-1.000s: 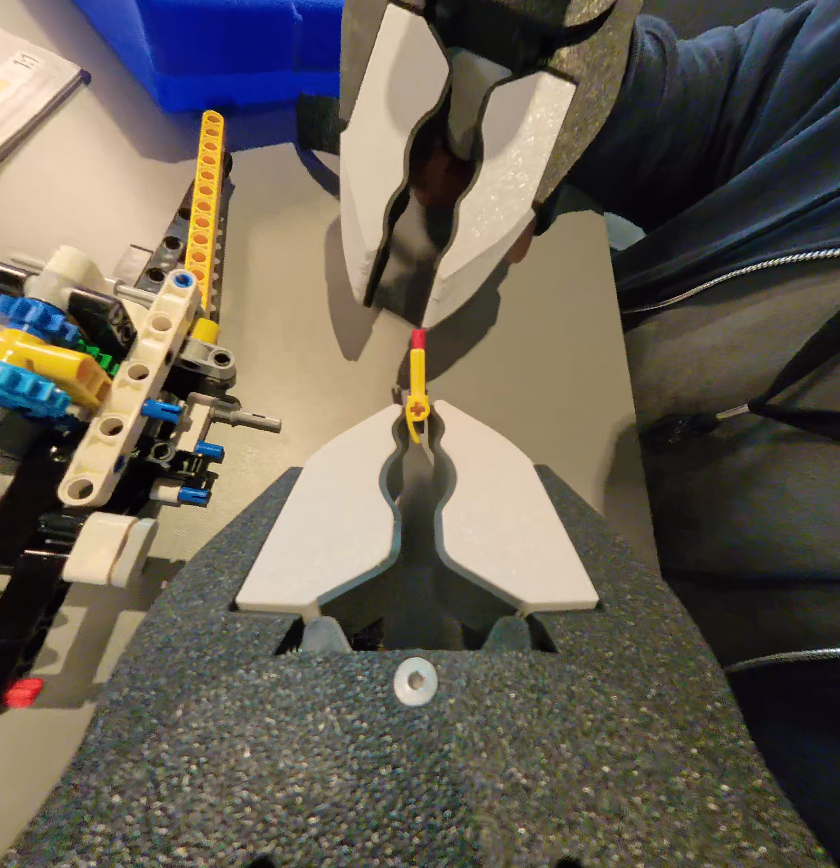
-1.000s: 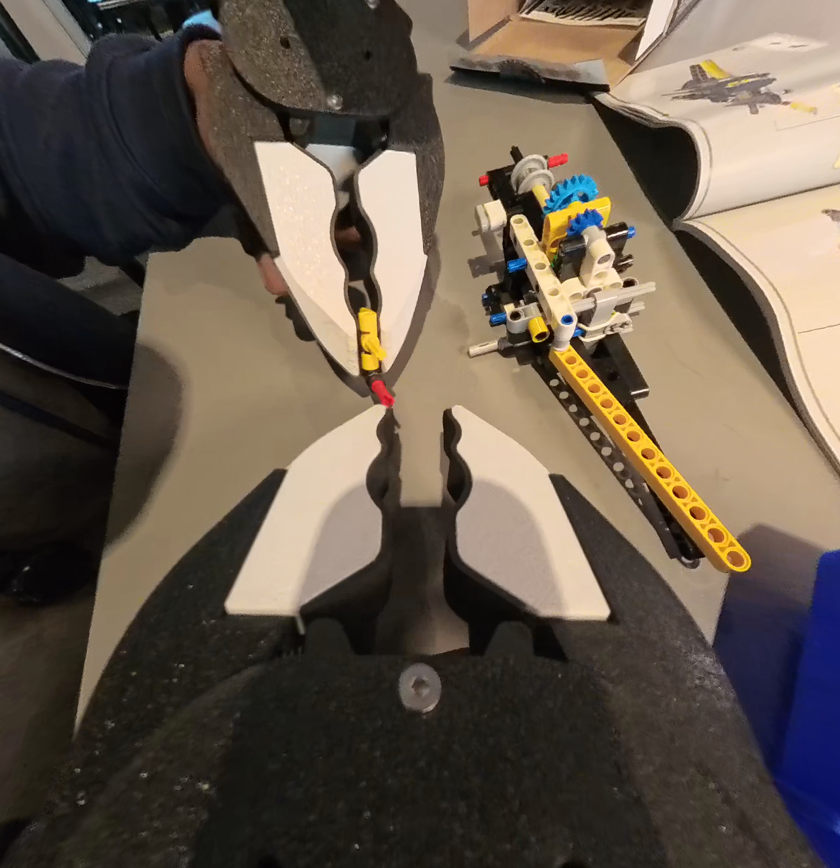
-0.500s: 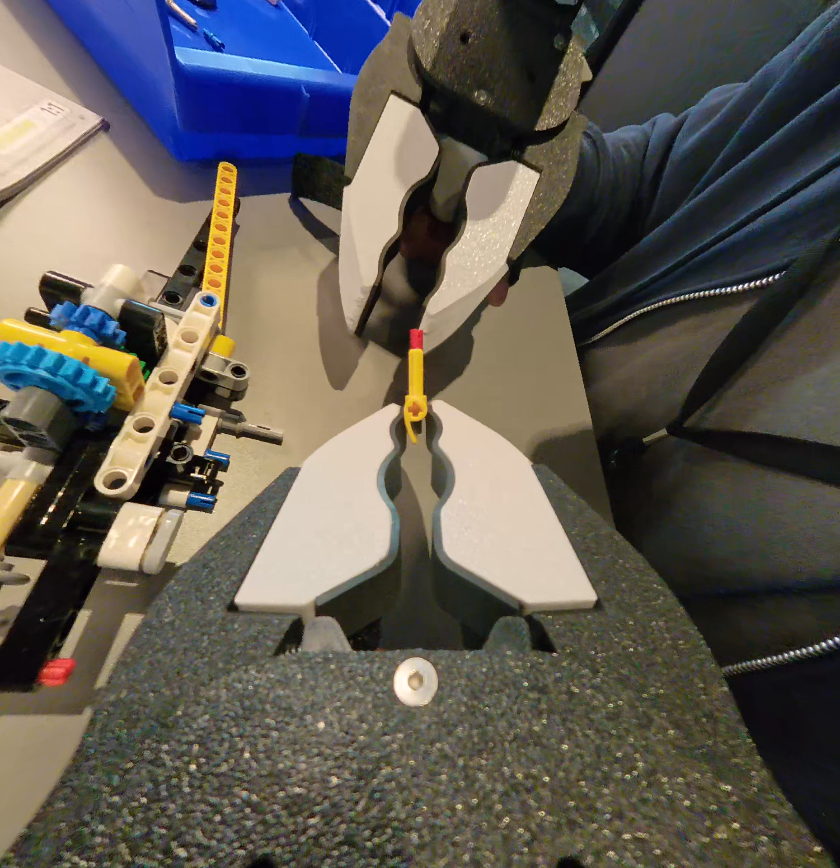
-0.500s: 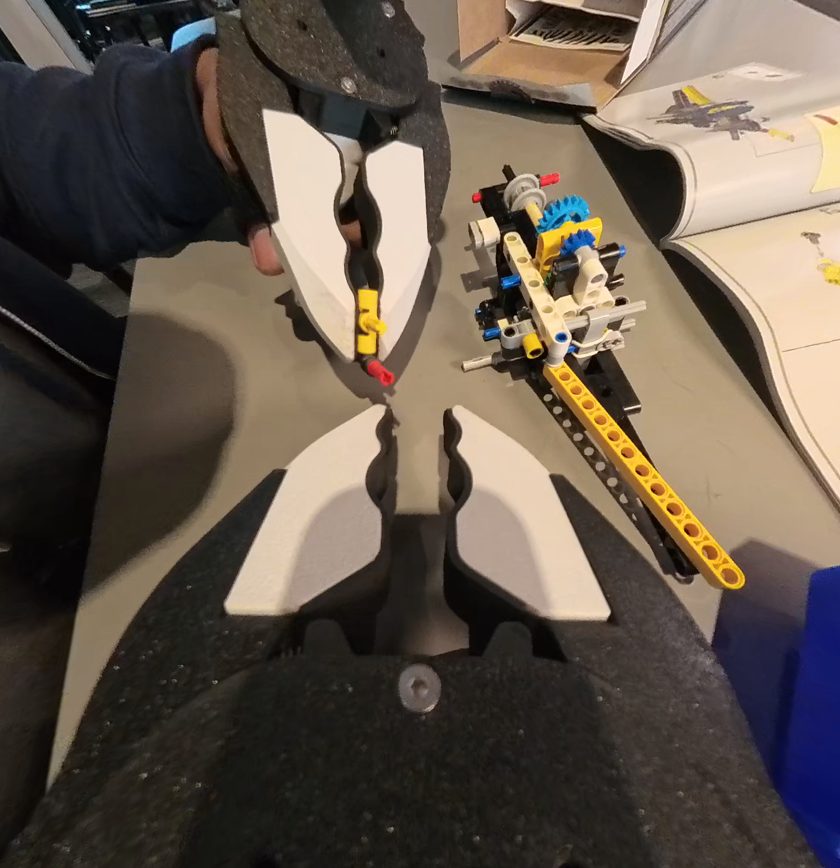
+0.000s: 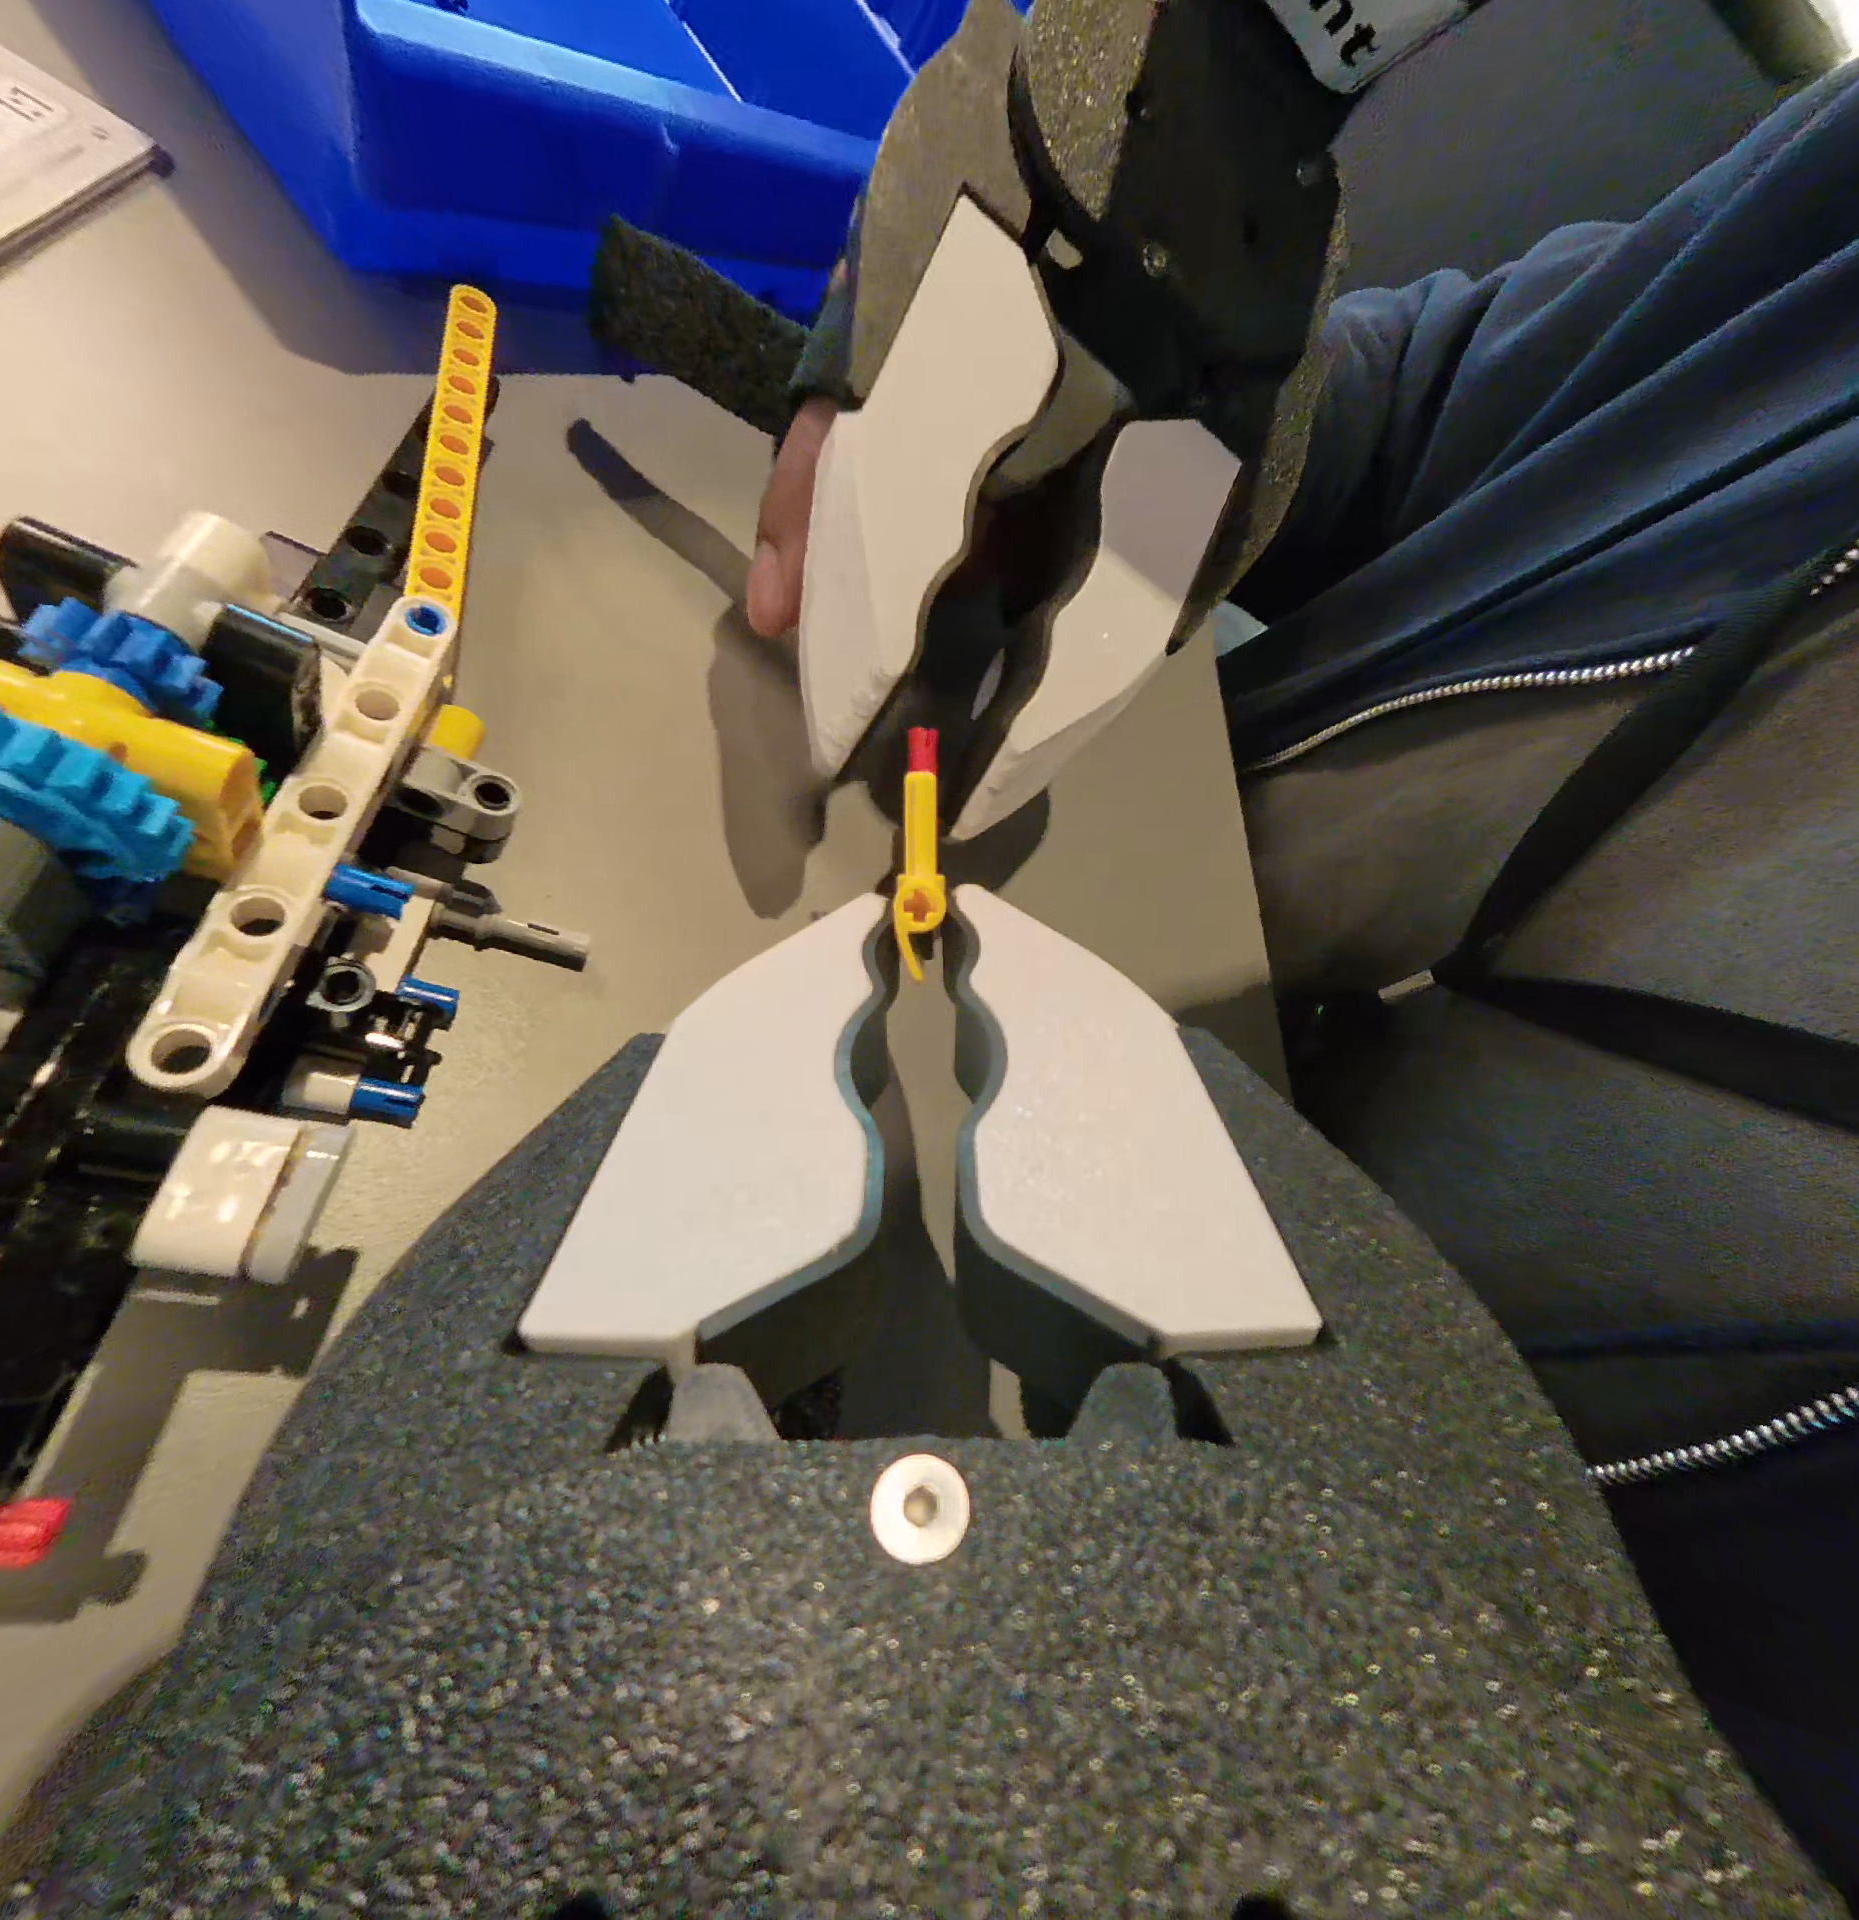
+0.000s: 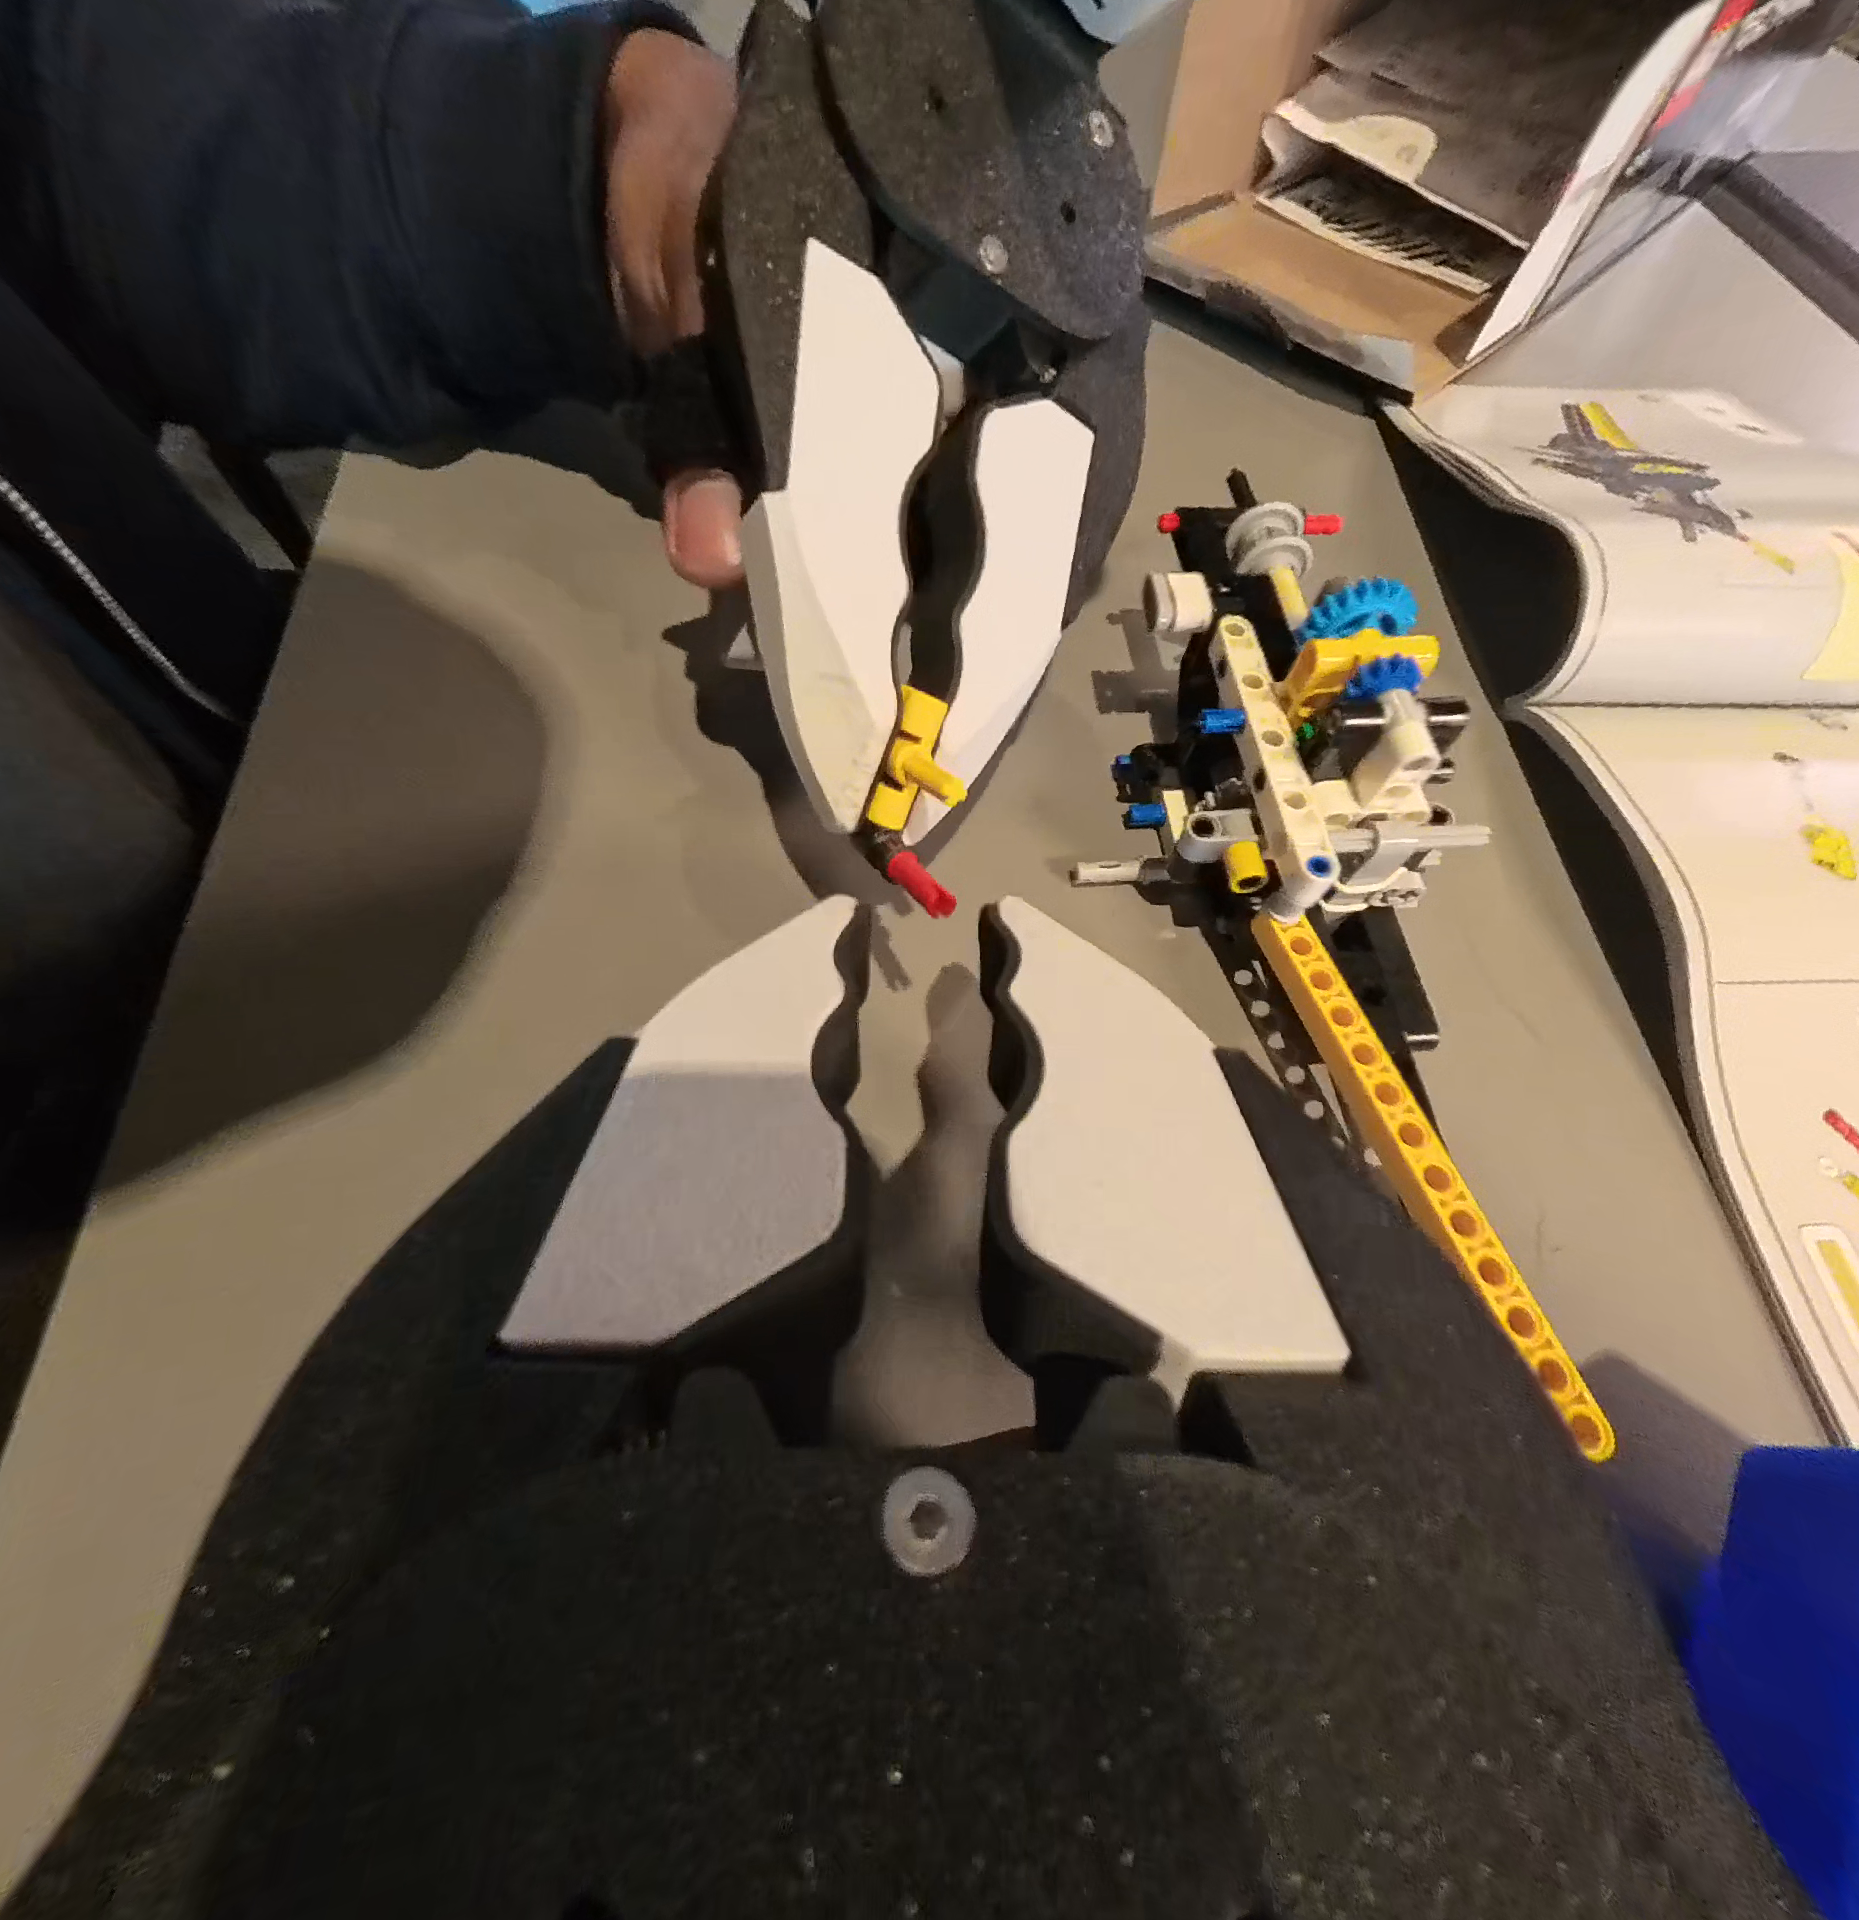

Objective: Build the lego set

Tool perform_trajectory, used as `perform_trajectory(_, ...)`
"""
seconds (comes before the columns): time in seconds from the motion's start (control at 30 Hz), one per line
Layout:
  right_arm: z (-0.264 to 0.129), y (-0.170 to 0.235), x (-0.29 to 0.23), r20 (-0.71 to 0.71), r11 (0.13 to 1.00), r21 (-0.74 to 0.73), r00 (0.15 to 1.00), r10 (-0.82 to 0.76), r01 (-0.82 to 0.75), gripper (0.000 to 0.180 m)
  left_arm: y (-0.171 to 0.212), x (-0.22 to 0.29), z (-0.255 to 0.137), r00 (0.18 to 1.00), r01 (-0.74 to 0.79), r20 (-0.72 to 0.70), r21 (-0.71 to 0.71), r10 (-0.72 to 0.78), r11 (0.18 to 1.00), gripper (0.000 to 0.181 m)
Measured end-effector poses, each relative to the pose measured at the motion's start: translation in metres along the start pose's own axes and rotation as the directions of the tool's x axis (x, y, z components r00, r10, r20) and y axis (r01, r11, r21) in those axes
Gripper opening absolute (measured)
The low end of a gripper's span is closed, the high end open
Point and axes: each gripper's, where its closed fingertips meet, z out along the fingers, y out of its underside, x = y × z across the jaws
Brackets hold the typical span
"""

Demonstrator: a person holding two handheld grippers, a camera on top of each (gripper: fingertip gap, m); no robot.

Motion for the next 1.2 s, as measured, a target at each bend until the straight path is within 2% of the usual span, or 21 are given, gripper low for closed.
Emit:
perform_trajectory(0.33, 0.002, -0.004, -0.013, 0.05, 0.997, 0.018, 0.996, -0.08, 0.079, 0.014, -0.001, 0.013, 0.003, 0.996, 0.035, -0.081, 0.0, -0.034, 0.999, 0.007)
perform_trajectory(0.87, 0.0, -0.008, -0.015, 0.058, 0.994, 0.053, 0.993, -0.102, 0.099, 0.011, -0.002, 0.016, 0.001, 0.993, 0.038, -0.116, 0.01, -0.036, 0.999, 0.007)
perform_trajectory(1.2, -0.009, -0.017, -0.015, 0.061, 0.984, 0.124, 0.989, -0.136, 0.128, 0.009, -0.002, 0.017, 0.001, 0.991, 0.045, -0.126, 0.007, -0.044, 0.999, 0.007)
